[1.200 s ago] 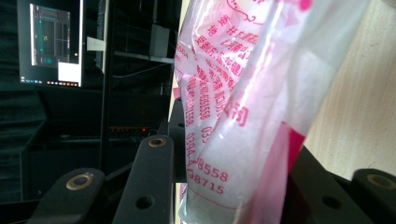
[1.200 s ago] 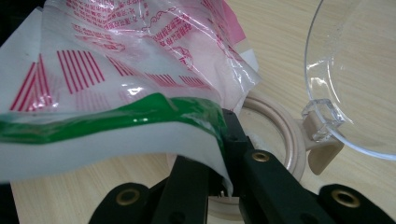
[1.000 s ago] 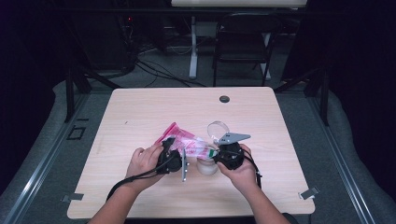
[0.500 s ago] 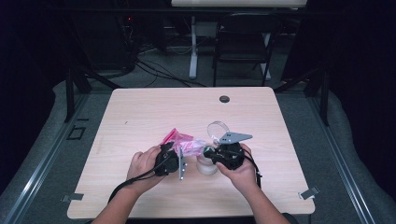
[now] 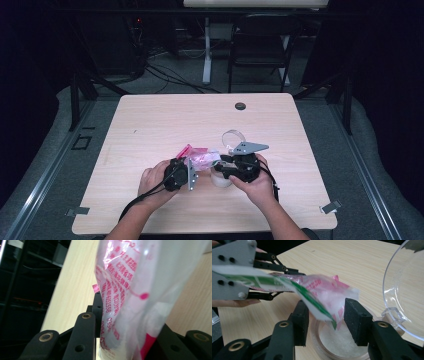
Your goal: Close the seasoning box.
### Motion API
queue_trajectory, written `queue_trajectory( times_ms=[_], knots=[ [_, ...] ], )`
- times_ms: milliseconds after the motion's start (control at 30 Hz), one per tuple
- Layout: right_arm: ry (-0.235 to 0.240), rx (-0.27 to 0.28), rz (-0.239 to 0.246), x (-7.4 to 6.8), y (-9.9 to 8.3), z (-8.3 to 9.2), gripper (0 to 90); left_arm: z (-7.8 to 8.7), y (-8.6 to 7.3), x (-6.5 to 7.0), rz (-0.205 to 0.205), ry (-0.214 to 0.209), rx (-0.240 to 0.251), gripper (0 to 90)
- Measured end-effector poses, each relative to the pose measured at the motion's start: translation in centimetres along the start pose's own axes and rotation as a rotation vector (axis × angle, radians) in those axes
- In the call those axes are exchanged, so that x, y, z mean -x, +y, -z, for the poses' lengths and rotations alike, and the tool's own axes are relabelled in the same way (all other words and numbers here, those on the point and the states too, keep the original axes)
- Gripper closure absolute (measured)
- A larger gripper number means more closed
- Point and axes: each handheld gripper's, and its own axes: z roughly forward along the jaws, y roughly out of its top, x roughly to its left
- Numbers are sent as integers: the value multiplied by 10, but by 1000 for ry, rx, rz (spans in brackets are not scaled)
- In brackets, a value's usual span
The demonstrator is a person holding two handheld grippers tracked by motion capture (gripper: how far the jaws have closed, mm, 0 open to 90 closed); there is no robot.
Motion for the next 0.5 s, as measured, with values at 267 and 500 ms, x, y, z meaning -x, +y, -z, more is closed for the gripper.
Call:
queue_trajectory(
  times_ms=[267,500],
  knots=[
    [4,27,8,-3,2,2,451,-12,-12,-5,164,-125,37,751],
    [-4,43,27,-3,2,2,432,-18,-25,-11,311,-218,85,758]
  ],
)
